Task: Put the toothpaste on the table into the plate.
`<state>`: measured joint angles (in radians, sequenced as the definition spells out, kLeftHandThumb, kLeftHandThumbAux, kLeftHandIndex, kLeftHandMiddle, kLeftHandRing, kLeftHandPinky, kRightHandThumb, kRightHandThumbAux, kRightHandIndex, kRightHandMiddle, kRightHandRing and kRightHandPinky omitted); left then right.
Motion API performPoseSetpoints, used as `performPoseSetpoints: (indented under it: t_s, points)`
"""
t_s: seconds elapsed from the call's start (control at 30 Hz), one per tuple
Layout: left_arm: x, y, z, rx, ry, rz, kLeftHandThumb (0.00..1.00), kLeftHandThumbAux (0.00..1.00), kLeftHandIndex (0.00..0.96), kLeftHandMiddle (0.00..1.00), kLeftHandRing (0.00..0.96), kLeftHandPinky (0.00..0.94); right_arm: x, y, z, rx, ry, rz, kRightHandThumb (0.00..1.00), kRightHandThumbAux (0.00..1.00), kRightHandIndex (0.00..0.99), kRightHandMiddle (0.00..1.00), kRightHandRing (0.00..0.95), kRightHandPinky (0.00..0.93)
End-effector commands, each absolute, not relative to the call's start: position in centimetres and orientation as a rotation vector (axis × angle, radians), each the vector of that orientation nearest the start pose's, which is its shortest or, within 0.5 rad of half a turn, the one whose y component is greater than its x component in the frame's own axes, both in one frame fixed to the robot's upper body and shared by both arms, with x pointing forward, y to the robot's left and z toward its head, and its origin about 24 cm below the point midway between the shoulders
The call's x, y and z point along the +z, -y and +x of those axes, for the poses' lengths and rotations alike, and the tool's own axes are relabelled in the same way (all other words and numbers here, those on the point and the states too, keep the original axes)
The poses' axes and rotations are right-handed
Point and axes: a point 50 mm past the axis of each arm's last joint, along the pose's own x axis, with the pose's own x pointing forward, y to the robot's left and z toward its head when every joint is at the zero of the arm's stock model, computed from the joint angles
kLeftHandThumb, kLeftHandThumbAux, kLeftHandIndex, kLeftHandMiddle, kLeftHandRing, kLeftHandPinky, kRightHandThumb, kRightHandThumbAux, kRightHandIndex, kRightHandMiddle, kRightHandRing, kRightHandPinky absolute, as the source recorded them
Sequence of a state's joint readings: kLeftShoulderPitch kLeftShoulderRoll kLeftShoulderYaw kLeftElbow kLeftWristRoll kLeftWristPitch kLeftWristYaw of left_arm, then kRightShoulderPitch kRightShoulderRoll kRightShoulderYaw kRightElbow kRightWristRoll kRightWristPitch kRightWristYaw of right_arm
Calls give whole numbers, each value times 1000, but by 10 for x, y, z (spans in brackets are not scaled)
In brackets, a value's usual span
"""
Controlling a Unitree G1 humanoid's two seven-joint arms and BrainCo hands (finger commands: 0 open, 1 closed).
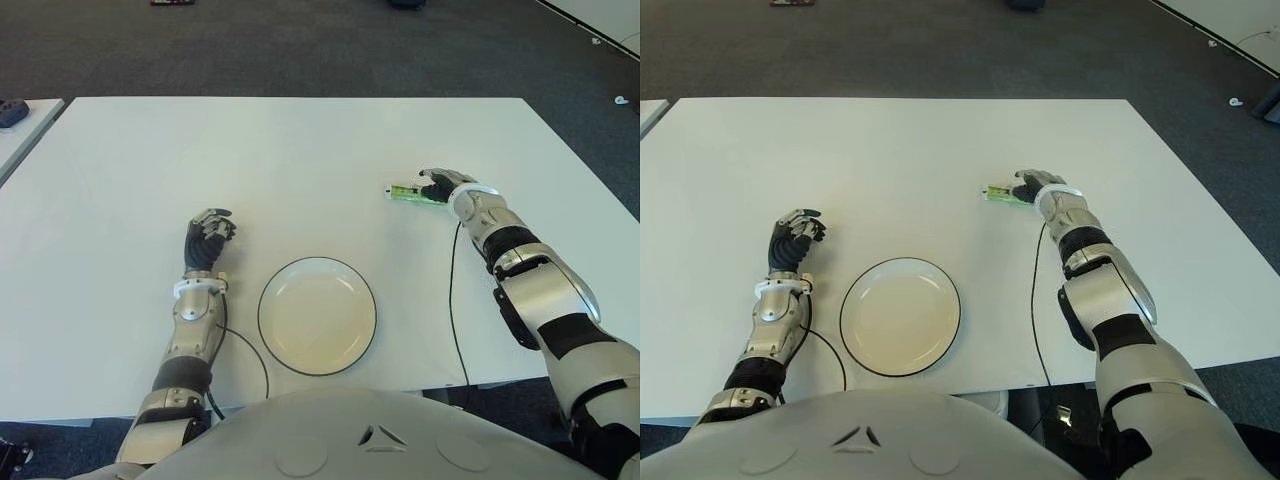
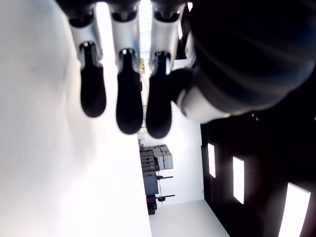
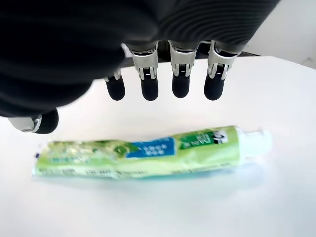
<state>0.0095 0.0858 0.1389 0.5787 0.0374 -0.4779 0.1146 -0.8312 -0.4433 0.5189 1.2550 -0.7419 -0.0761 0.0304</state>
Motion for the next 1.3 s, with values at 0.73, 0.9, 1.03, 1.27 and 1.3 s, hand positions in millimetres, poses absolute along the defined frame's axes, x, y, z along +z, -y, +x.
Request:
performPoseSetpoints:
  t_s: [0.73, 0.9, 1.03, 1.27, 1.3]
  points:
    - [-57, -207, 200, 270, -213, 103, 706, 717, 431, 591, 600, 558, 1, 227, 344, 575, -497, -1725, 525, 156, 0, 0, 0, 0]
    - [-57, -207, 200, 271, -218, 109, 707, 717, 431, 590, 602, 556, -9, 228, 336, 605, -526, -1744, 540, 161, 0, 0, 0, 0]
    - [-57, -207, 200, 270, -220, 105, 707, 717, 431, 590, 601, 553, -13, 228, 333, 623, -529, -1747, 550, 165, 0, 0, 0, 0]
    - [-56, -208, 200, 271, -213, 99, 707, 717, 431, 586, 596, 553, -26, 224, 324, 660, -551, -1737, 567, 183, 0, 0, 0, 0]
    - [-56, -209, 200, 271, -213, 99, 707, 717, 431, 586, 596, 554, -27, 224, 323, 661, -556, -1736, 570, 186, 0, 0, 0, 0]
